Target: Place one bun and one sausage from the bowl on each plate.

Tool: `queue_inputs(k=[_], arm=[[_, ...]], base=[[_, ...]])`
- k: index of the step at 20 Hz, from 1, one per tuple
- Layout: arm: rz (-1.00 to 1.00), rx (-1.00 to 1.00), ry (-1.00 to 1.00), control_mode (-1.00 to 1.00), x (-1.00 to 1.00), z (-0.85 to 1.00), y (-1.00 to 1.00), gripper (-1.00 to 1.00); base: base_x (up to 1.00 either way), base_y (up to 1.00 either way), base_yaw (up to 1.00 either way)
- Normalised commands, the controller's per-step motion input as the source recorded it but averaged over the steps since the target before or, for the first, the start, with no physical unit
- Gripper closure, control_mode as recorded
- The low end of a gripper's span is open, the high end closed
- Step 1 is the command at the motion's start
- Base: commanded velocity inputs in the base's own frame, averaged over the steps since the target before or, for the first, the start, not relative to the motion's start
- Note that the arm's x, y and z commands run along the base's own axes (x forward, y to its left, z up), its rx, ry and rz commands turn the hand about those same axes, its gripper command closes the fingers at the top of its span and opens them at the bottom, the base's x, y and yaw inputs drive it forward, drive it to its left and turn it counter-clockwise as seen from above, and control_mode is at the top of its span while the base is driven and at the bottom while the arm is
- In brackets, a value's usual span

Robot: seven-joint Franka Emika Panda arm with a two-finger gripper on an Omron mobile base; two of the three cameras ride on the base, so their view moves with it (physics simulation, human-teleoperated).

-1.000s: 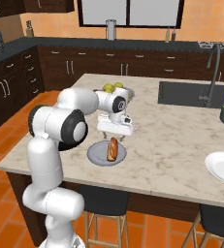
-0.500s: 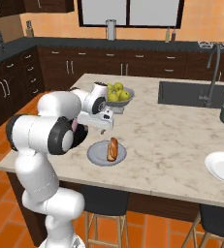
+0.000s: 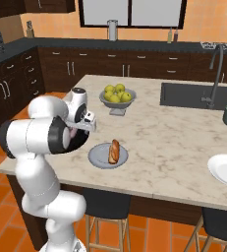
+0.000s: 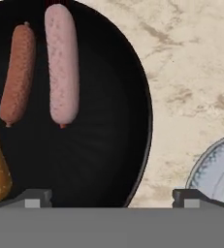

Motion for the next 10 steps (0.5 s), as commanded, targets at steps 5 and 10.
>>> queue_inputs(k=[5, 10], arm=[[0.00, 0.00, 0.03, -1.00, 0.51, -0.09, 0.37, -1.00], [0.00, 0.00, 0.01, -1.00, 0.24, -0.30, 0.31, -1.00]], base=[[0.00, 0.00, 0.00], [0.00, 0.00, 0.00]])
